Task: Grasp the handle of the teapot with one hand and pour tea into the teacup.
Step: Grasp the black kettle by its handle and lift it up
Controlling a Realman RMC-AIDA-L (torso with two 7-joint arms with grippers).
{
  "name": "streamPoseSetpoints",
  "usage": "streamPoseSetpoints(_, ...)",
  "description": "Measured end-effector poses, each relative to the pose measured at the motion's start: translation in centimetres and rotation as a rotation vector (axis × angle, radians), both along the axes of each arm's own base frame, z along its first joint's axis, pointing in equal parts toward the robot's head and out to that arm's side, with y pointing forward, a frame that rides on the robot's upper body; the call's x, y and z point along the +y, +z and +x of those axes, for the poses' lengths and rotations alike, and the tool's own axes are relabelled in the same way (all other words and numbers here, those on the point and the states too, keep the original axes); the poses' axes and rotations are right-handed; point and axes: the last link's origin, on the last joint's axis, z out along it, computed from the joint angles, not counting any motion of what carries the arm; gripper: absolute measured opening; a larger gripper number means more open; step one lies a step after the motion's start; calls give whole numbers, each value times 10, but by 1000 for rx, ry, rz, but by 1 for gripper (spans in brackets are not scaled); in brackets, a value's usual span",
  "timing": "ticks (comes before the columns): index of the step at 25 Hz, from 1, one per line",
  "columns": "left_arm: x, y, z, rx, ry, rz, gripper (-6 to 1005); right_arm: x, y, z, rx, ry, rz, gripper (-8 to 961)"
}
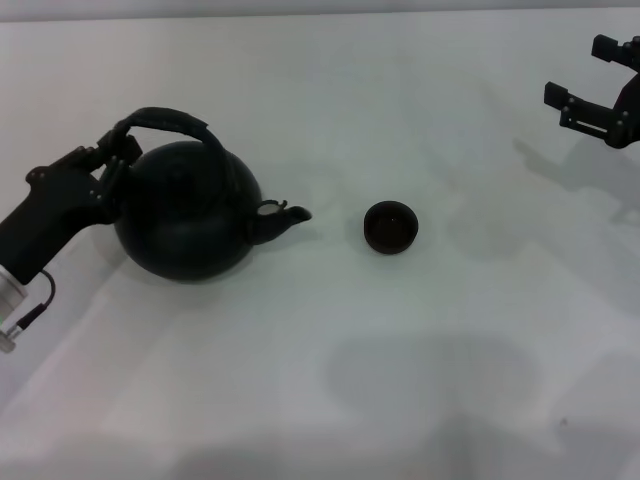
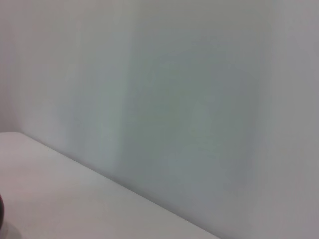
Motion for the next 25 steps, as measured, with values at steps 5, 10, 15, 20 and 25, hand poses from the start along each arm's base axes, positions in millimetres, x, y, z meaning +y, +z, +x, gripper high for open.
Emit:
streamPoseSetpoints(5, 7, 4, 1, 9, -2, 9, 198, -1, 0, 1, -2, -3, 2, 860)
streamPoseSetpoints(10, 21, 11, 7, 33, -30, 2, 194, -3, -1, 3, -11, -1, 7, 860)
streamPoseSetpoints(15, 41, 20, 18, 82, -56, -35, 180, -4, -2, 5, -8, -5, 7, 860)
streamPoseSetpoints(20, 58, 26, 28, 140, -61, -91, 168, -6, -2, 5, 17, -6, 23, 860)
streamPoseSetpoints(25, 70, 34, 42, 183, -82, -131, 166, -7, -1, 5, 40, -2, 51, 860)
